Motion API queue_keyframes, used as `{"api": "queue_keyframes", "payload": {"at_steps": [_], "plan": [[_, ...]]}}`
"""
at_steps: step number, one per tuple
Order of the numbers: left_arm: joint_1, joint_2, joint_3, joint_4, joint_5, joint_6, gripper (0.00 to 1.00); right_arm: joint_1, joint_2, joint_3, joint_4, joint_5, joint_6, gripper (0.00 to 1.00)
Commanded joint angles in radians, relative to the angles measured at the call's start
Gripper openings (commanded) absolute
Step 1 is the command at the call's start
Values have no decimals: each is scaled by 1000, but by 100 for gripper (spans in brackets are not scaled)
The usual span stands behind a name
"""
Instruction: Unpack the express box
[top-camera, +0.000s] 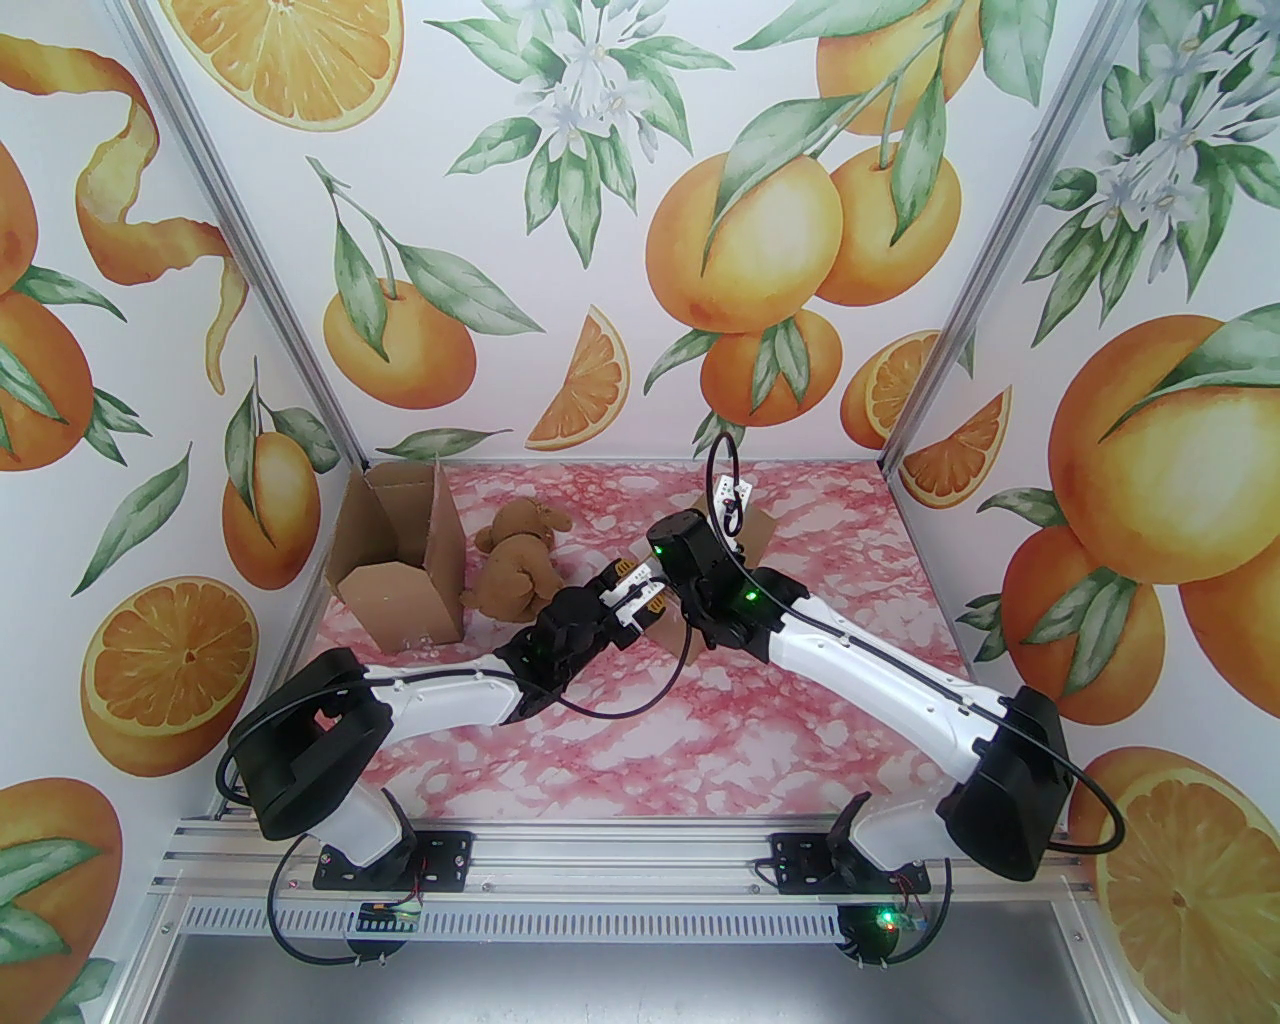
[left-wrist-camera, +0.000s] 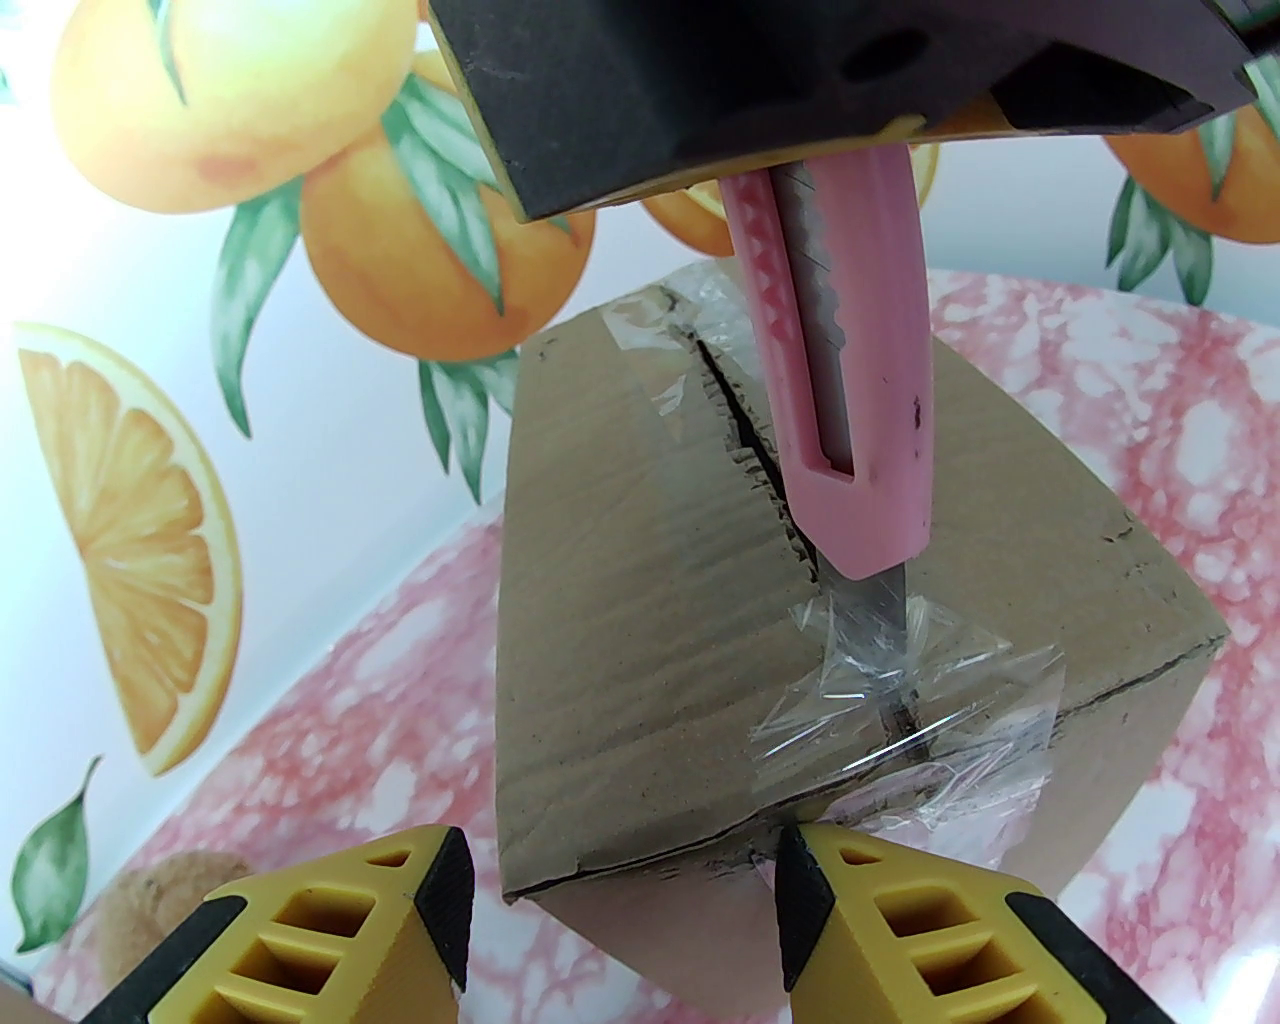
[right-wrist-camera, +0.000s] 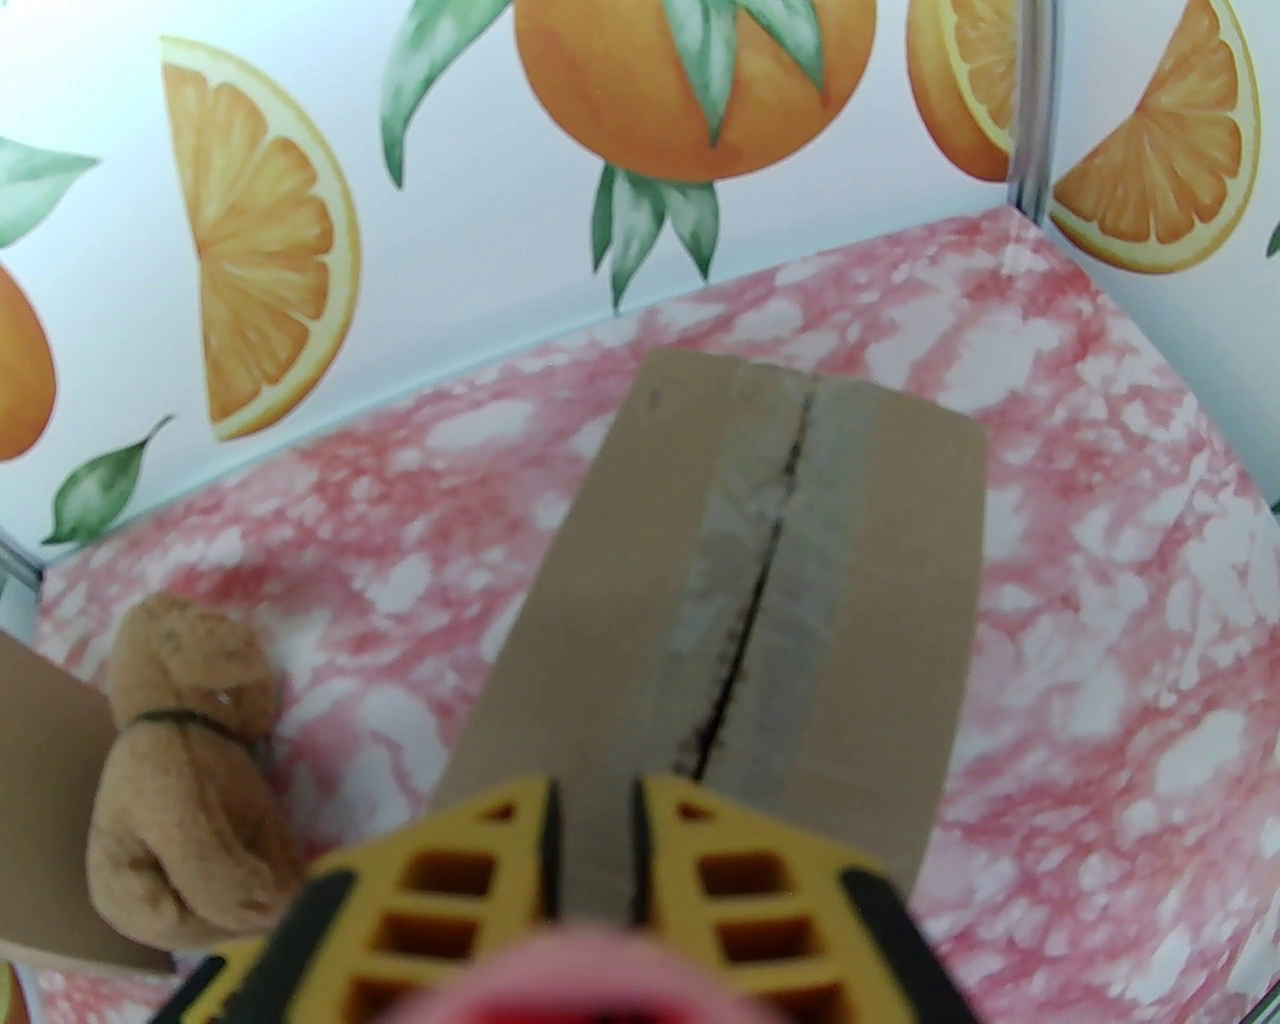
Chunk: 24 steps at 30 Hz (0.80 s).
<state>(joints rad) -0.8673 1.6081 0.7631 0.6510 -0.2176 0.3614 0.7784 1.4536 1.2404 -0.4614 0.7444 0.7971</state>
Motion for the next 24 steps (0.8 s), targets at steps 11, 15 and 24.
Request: {"api": "queue_keyframes", "payload": {"at_steps": [11, 15, 24], "plan": [[12, -88, -29, -79, -25, 20, 56, -14, -73, 53, -34, -71, -85, 0], [15, -134, -56, -106, 3, 38, 56, -52, -81, 50, -7, -73, -123, 0], [90, -193, -4, -202, 112, 30, 57, -70, -86, 65, 14, -133, -153, 0]]}}
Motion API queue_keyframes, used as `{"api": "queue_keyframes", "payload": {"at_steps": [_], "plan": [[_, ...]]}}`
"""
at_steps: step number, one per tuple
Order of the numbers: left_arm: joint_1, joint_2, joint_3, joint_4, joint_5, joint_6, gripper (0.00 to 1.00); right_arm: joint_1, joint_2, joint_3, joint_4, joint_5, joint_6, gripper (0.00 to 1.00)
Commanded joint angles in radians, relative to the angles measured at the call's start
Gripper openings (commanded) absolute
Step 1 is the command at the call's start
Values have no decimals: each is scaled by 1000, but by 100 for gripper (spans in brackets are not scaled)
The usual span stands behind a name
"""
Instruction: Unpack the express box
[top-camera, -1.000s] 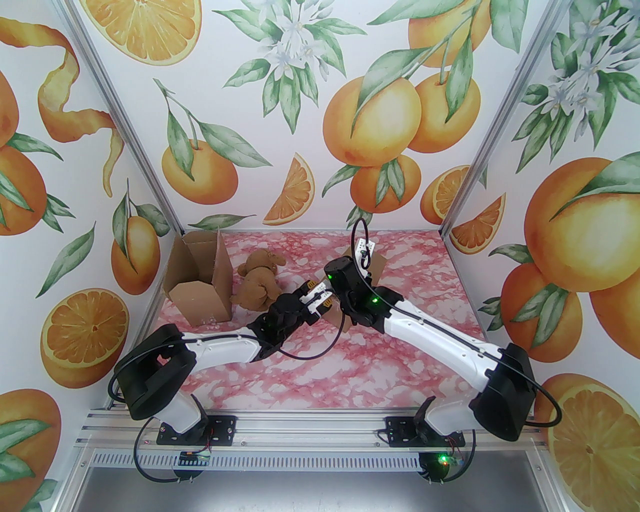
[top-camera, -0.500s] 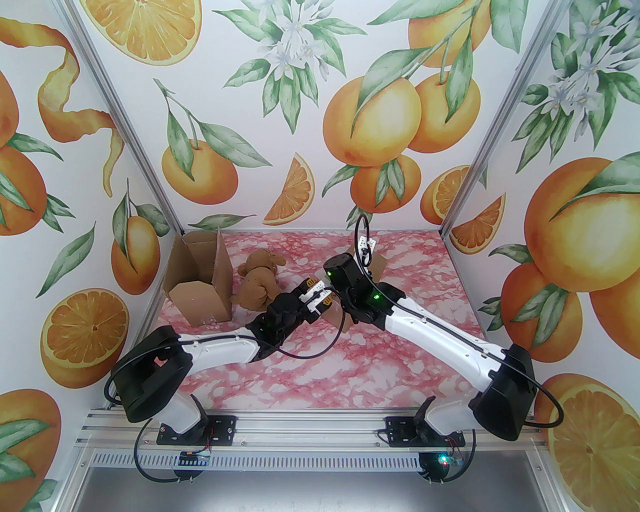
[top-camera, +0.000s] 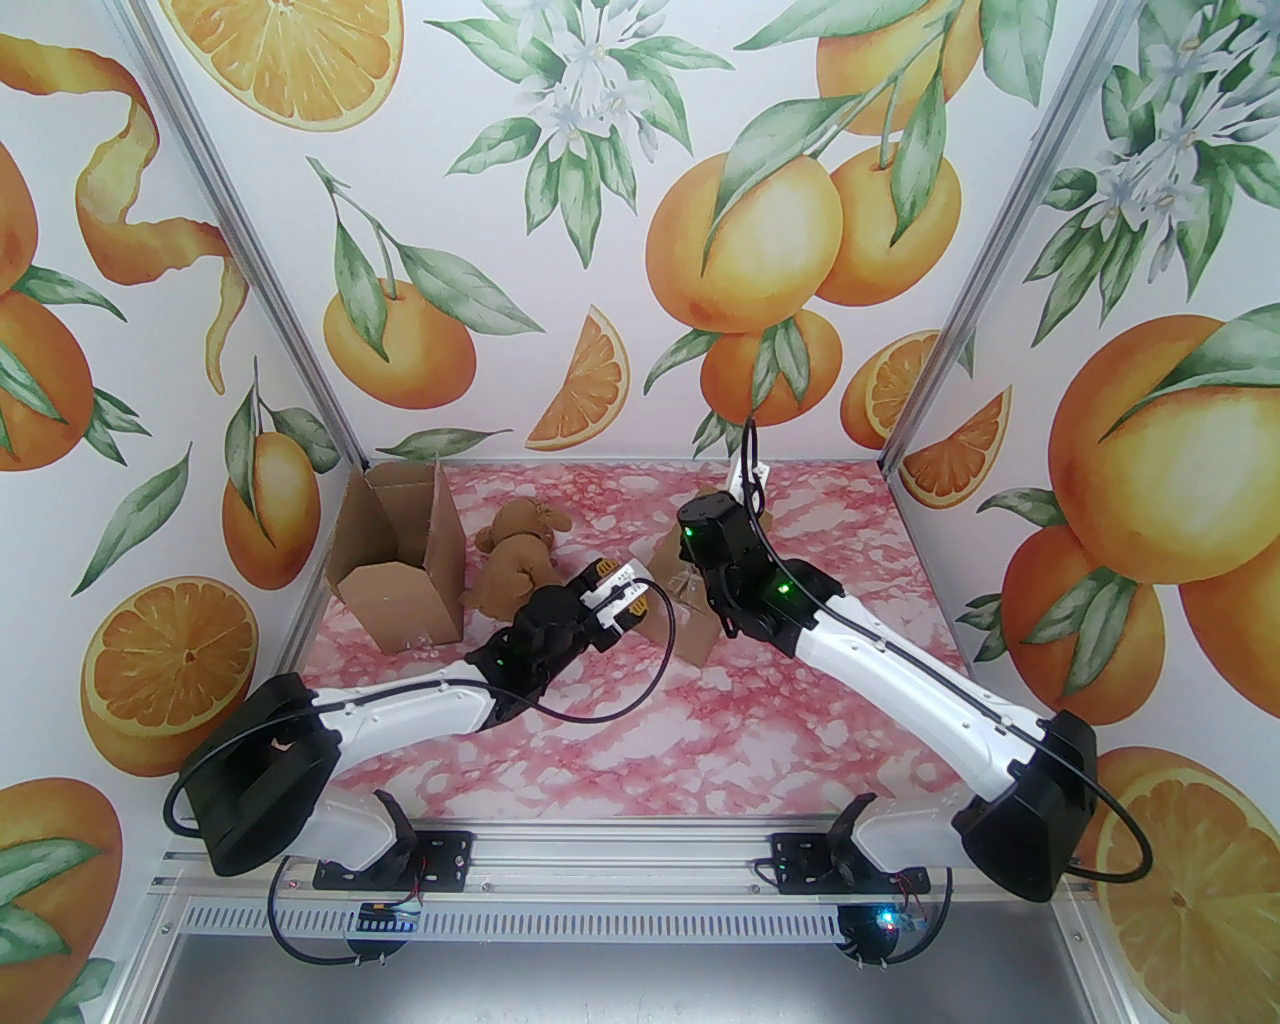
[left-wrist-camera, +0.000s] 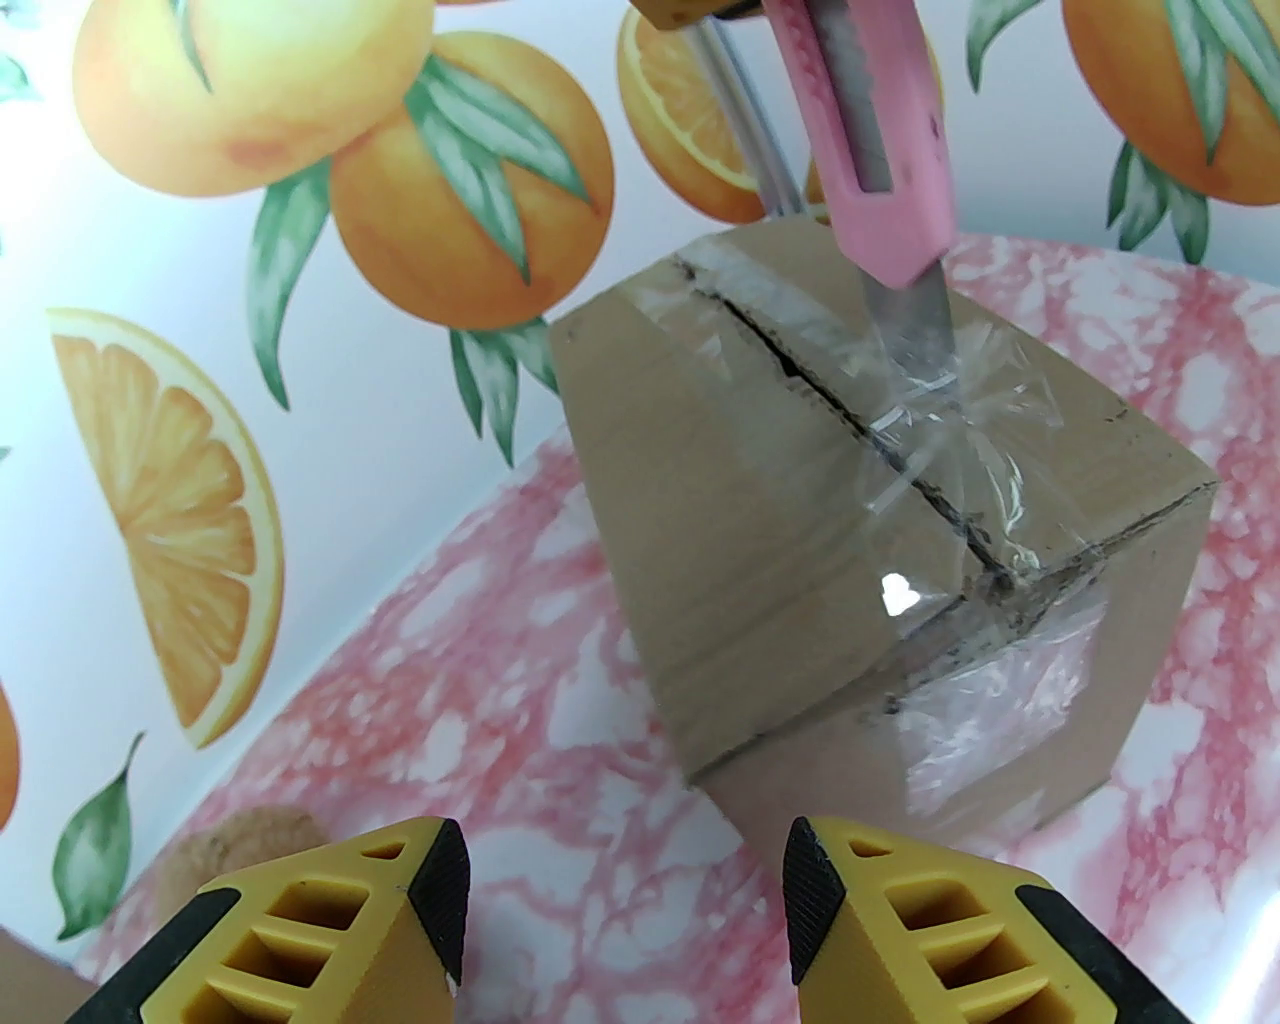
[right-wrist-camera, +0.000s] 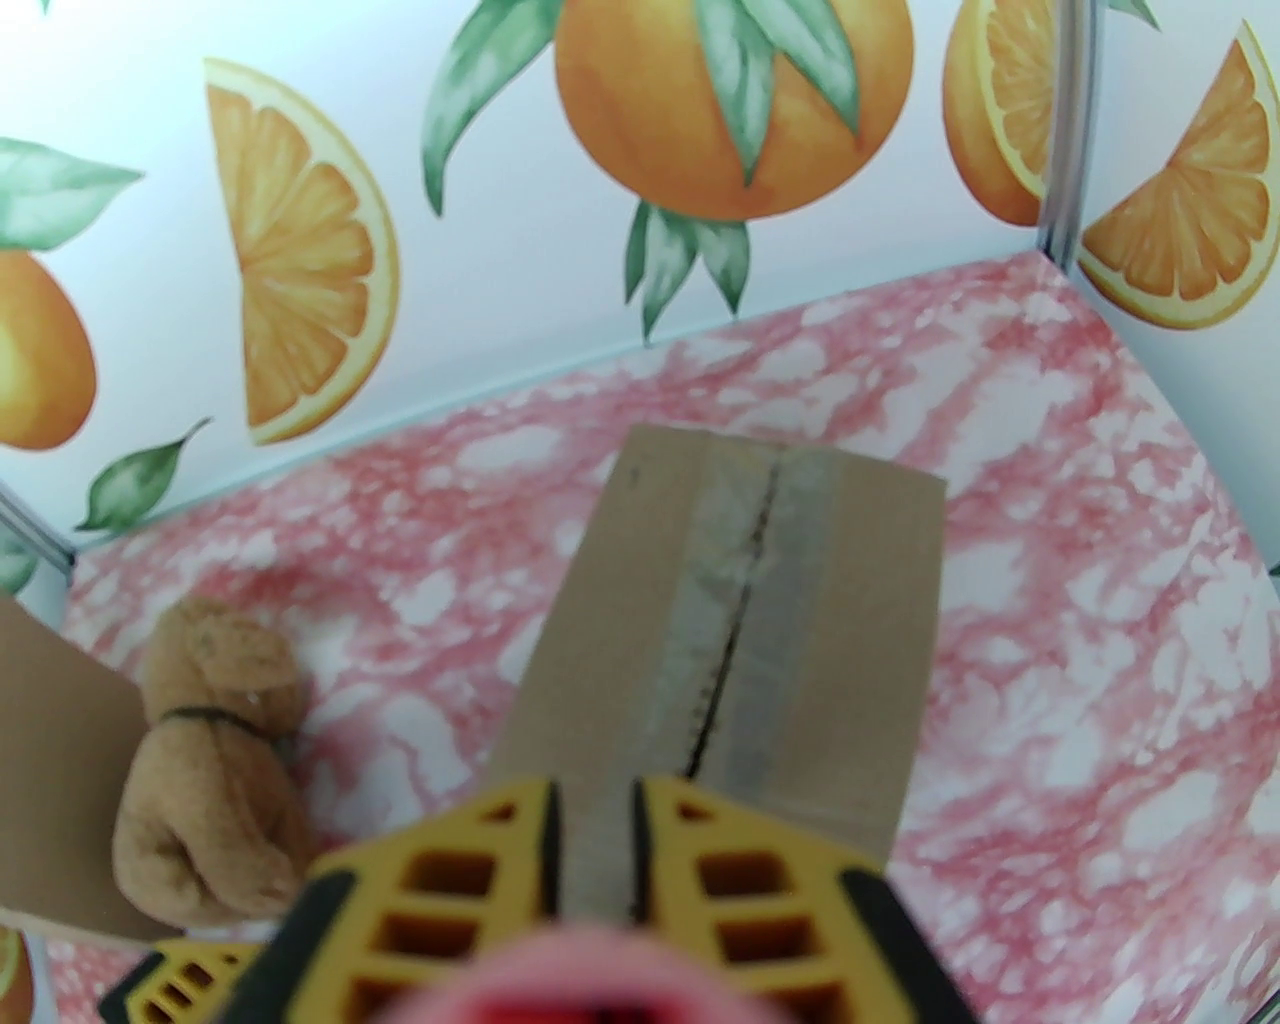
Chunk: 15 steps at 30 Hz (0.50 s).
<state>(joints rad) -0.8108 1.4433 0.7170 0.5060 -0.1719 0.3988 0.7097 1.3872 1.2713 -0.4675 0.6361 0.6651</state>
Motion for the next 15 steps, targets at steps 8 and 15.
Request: {"api": "queue_keyframes", "payload": {"at_steps": [8, 15], "plan": [[175, 115, 321, -249, 435, -137, 63, -24, -37, 24, 29, -22, -70, 0], [246, 324, 594, -391, 607, -249, 70, -35, -37, -7, 79, -65, -112, 0]]}}
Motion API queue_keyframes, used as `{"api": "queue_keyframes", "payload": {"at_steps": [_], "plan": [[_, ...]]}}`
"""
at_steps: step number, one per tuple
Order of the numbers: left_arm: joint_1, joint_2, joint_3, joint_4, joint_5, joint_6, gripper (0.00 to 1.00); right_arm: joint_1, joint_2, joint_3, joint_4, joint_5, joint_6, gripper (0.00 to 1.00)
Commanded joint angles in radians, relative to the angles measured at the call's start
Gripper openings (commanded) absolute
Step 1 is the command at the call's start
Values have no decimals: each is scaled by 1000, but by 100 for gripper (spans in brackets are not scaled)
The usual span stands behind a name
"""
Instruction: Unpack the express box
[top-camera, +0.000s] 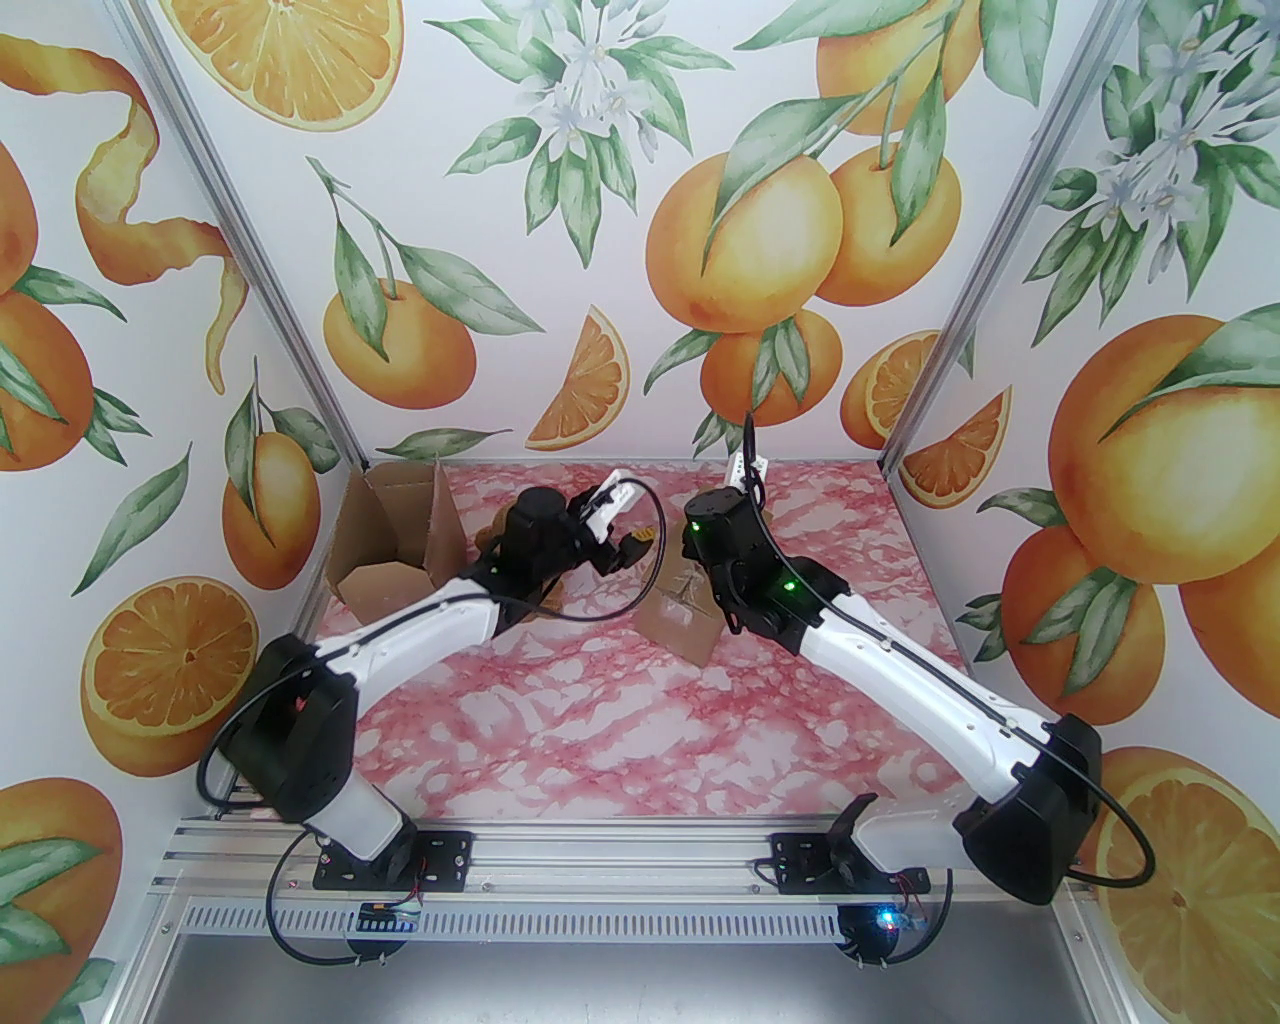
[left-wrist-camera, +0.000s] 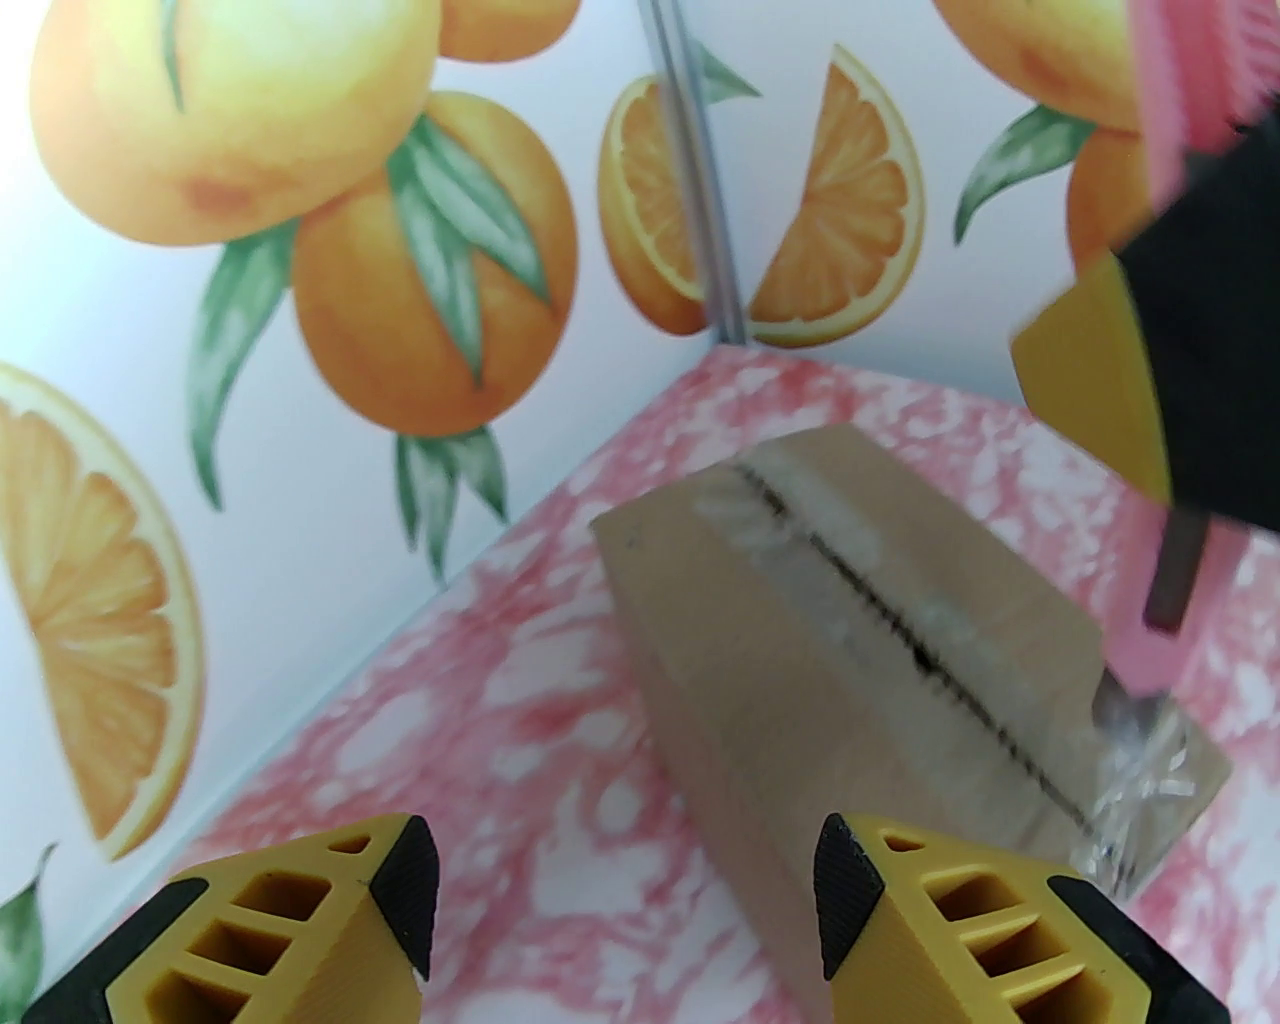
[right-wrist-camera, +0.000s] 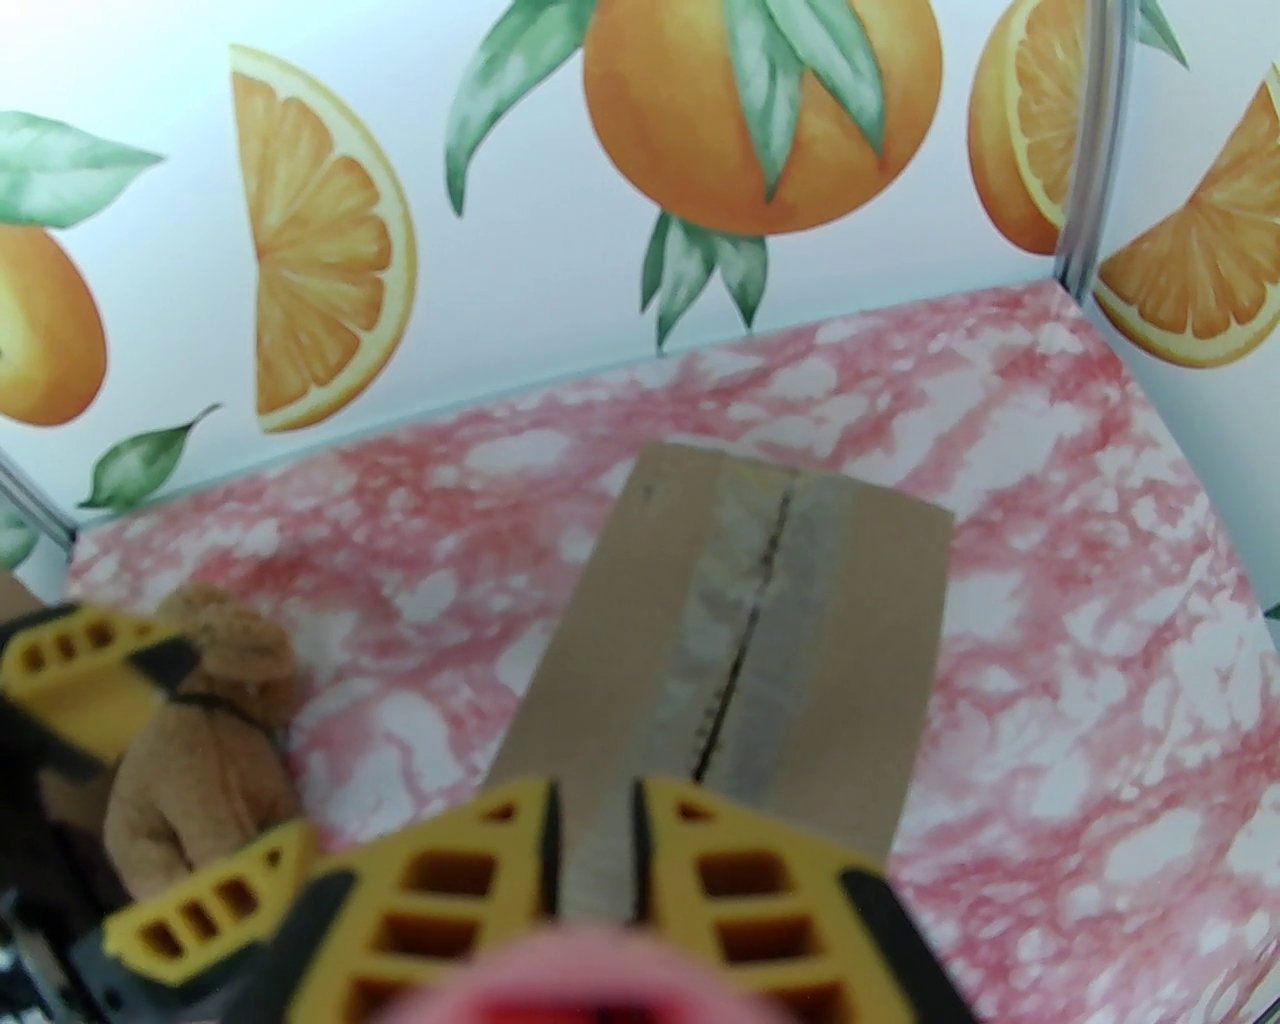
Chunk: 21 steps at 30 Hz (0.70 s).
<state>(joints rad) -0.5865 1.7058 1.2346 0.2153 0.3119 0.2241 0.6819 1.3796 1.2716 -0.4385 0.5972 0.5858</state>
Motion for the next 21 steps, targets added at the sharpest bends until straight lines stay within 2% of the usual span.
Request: {"api": "queue_keyframes", "payload": {"at_steps": [1, 7, 11, 14, 21], "plan": [[33, 94, 120, -108, 132, -98, 71, -8, -29, -11, 51, -34, -37, 0], [86, 350, 457, -214, 271, -265, 74, -8, -56, -45, 63, -89, -27, 0], [88, 468, 604, -227, 327, -337, 74, -6, -92, -63, 8, -68, 7, 0], [88, 500, 635, -220, 365, -375, 74, -8, -137, -102, 2, -52, 29, 0], [85, 498, 600, -238, 387, -368, 75, 18, -142, -100, -7, -128, 36, 0]]}}
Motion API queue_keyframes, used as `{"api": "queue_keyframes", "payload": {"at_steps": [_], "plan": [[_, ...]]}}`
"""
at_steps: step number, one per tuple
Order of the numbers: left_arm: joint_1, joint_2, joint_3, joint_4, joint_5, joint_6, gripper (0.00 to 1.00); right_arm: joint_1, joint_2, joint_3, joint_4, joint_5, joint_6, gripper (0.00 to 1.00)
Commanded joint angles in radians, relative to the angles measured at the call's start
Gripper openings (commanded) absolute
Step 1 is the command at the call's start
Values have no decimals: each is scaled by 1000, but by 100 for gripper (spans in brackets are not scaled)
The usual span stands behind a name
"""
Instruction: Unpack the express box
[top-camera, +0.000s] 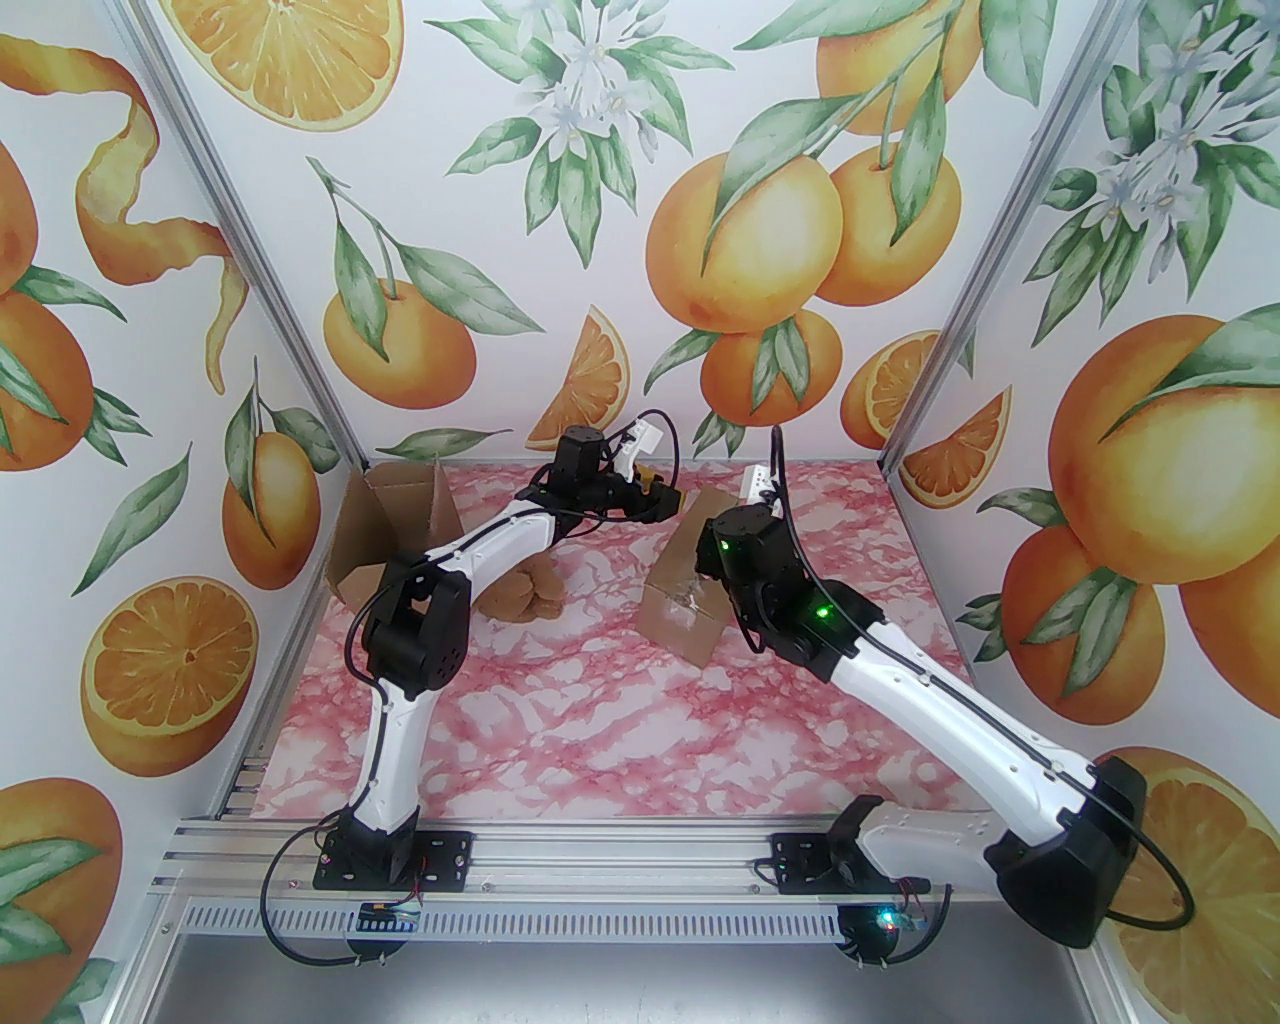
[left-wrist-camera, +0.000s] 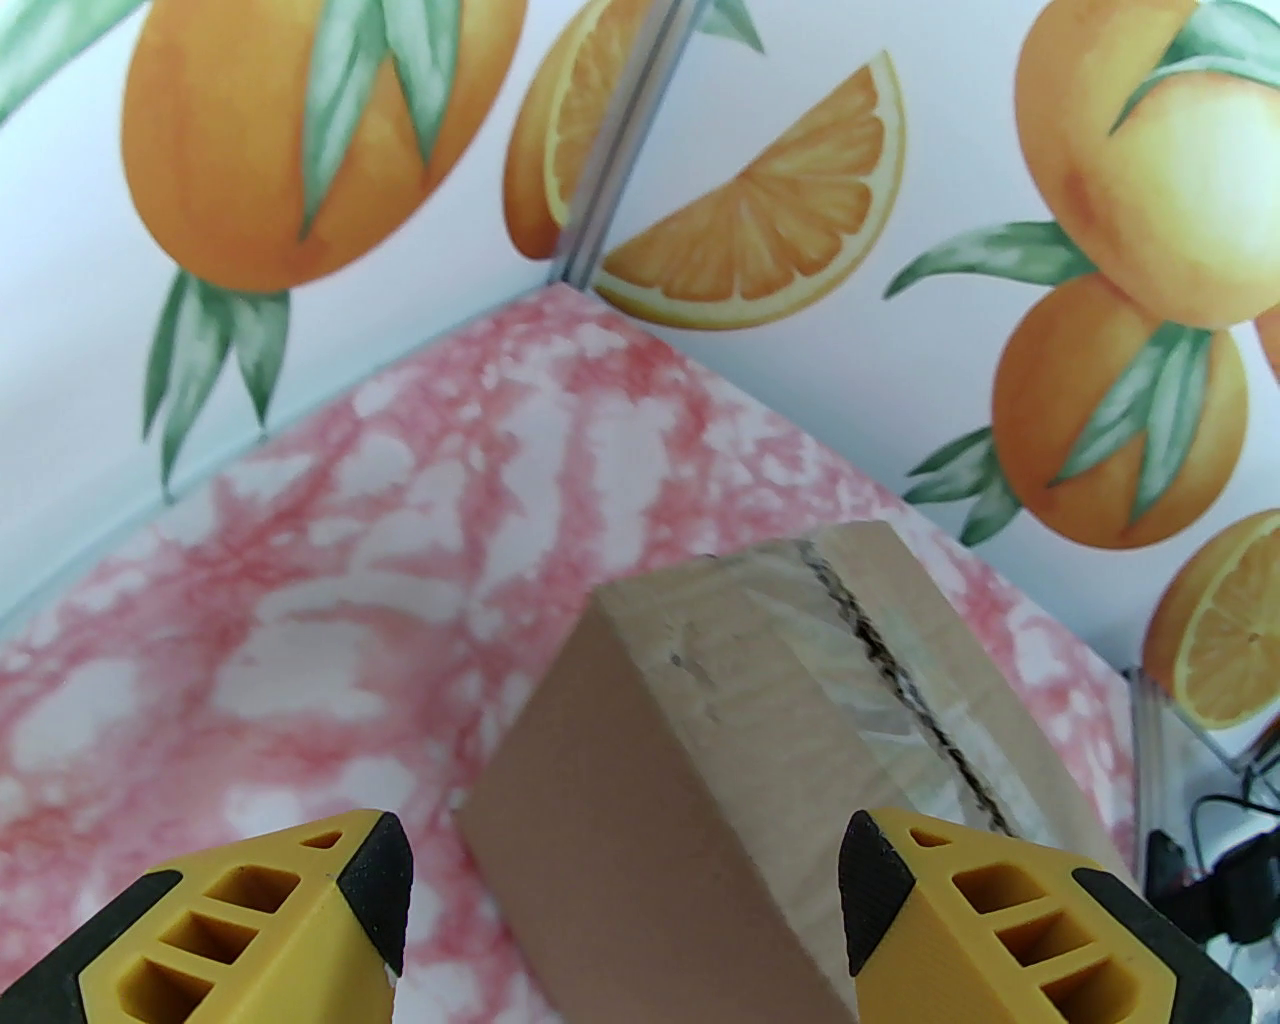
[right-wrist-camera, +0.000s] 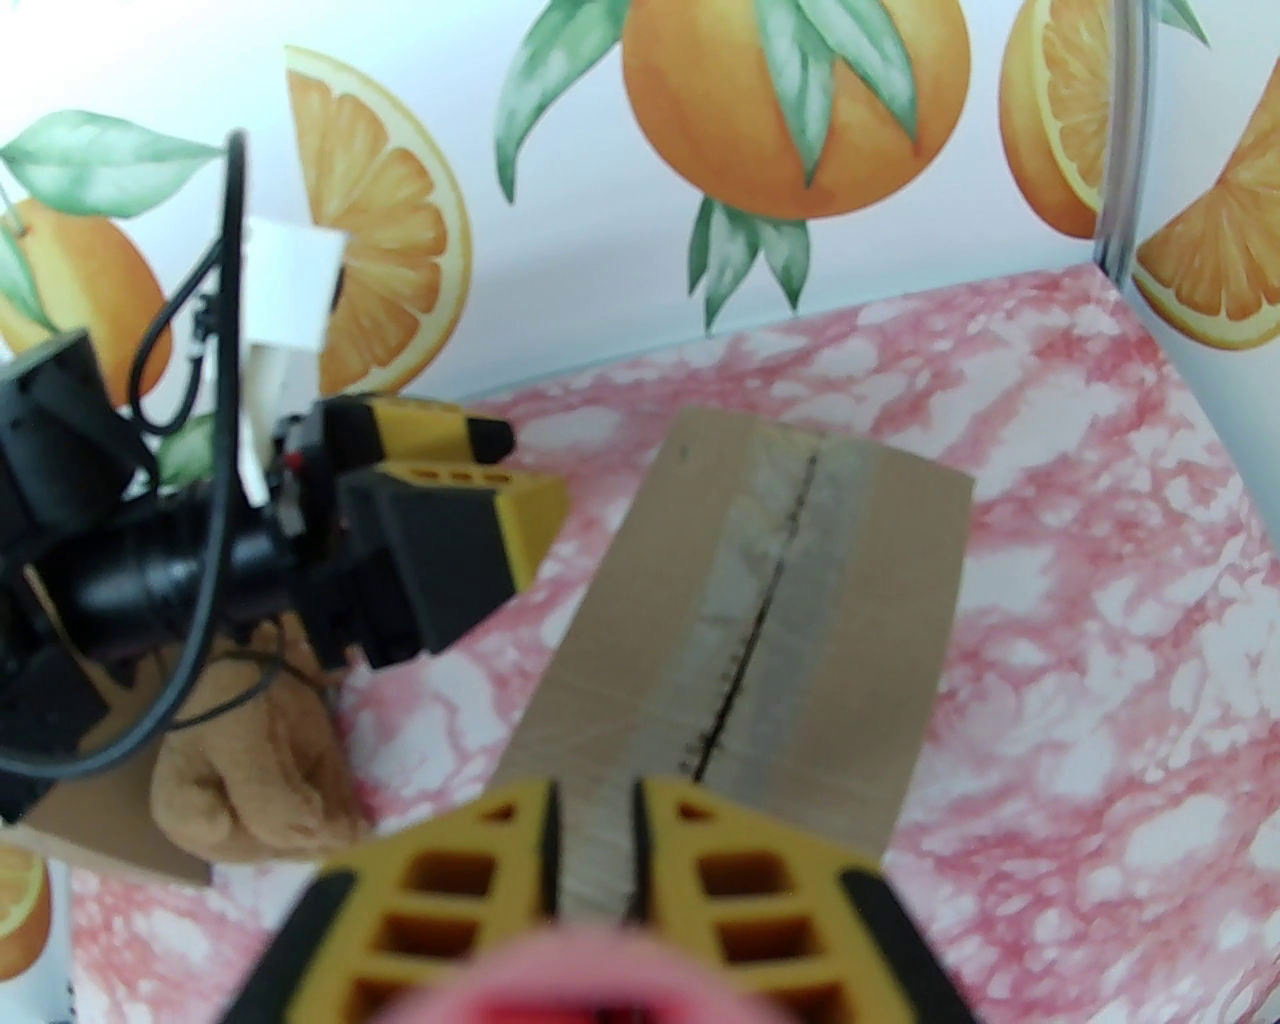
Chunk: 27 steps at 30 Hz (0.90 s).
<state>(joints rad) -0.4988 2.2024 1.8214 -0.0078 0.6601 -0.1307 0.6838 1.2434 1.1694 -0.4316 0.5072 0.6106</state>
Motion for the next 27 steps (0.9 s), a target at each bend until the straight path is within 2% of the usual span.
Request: {"api": "queue_keyframes", "payload": {"at_steps": [1, 9, 17, 20, 27], "plan": [[-3, 4, 17, -12, 42, -17, 75, 25, -8, -1, -9, -42, 12, 0], [-19, 36, 45, 2, 73, -44, 75, 80, -3, 19, -50, -63, 29, 0], [-54, 69, 42, -15, 90, -33, 73, 149, -11, 24, -118, 30, 93, 0], [-71, 73, 39, -53, 78, -2, 72, 172, -23, 26, -138, 70, 101, 0], [-77, 72, 6, -105, -26, 32, 68, 226, -87, 33, -189, 166, 114, 0]]}}
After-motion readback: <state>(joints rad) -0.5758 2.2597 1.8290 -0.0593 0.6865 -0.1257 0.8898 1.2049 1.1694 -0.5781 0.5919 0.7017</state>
